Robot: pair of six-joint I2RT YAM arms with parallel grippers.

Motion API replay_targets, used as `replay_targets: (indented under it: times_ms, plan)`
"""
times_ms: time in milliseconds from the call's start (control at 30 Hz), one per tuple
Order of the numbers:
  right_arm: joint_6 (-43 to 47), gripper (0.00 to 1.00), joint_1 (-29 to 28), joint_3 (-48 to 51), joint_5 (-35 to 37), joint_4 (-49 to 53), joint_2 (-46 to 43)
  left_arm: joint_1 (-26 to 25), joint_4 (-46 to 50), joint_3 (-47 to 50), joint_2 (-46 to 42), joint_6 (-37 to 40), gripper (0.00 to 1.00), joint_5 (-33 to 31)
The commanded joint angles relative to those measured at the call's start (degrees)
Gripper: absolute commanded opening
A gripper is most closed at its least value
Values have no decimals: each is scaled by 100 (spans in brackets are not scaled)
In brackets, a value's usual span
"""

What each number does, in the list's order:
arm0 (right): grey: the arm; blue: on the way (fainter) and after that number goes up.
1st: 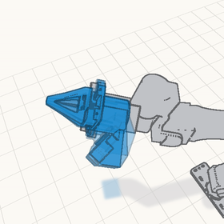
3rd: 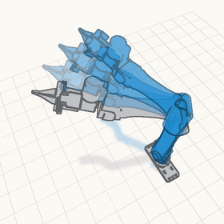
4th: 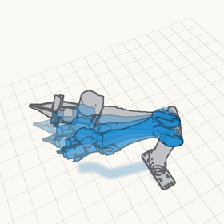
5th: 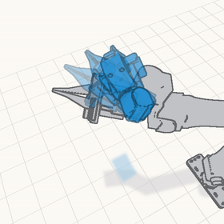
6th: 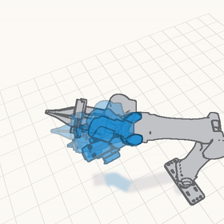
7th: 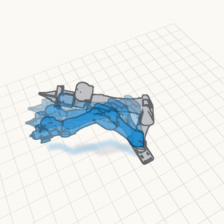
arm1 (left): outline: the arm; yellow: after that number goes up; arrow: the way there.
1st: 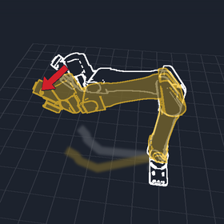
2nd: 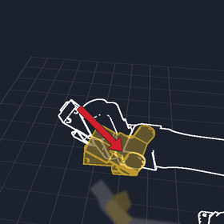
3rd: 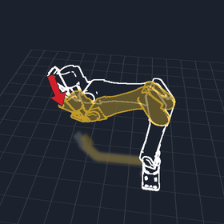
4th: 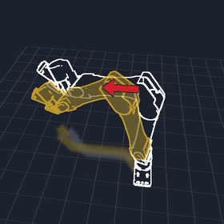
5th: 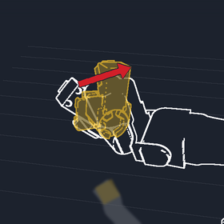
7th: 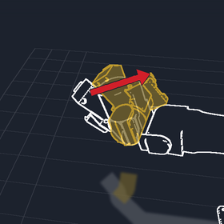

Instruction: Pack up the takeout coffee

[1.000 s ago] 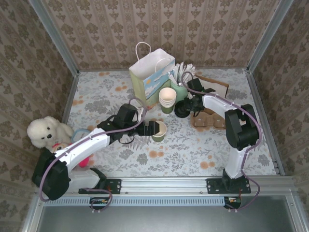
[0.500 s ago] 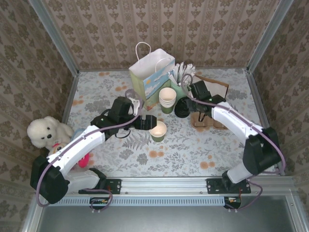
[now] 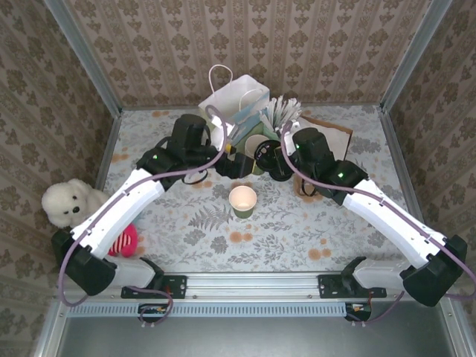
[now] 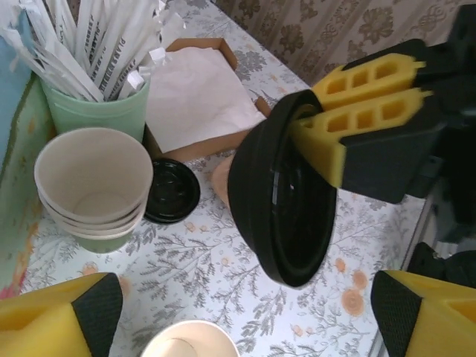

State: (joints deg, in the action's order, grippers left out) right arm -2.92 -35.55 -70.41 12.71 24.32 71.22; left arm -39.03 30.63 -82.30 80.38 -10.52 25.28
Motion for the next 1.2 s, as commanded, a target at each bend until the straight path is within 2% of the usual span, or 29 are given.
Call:
replay_targets:
  times_ms: [0,167,333,533,700,800,900,967,1000,1033,1067,1167]
  plan:
    - [93,11,-54,-254,-47,45,-24,-99,575,-380,242,383,88,-218]
    - [34,12,-189,-440,-49,327,112,-262,991,-802,434,853,85,-524]
    - [191,12,-387,-594,152,490,276,-277,959,-894,497,879,72,-603]
    - [378,12,-461,-629,-10,478,346,-263,1026,-918,530,1052,49,-523]
    - [407,13,-484,-580,-122,335,382,-255,1040,-926,579,1095,30,-217]
    - [297,16,-479,-571,-385,275,359,-263,988,-900,574,1066,19,-270]
    - [29,25,-466,-538,-569,118,204,-251,816,-803,528,935,12,-447]
    - [-314,39,-425,-430,-747,-153,50,-254,573,-657,451,803,5,-529]
    - [-544,49,-387,-356,-915,-318,-37,-252,441,-588,395,718,1,-597]
    - [-820,60,-366,-287,-992,-480,-125,-250,271,-511,340,582,0,-668]
    - [-1083,67,-352,-215,-988,-634,-204,-239,127,-452,291,481,0,-702]
    - [-1998,82,-205,251,-1057,-1213,-518,-228,-367,-247,86,45,0,-857]
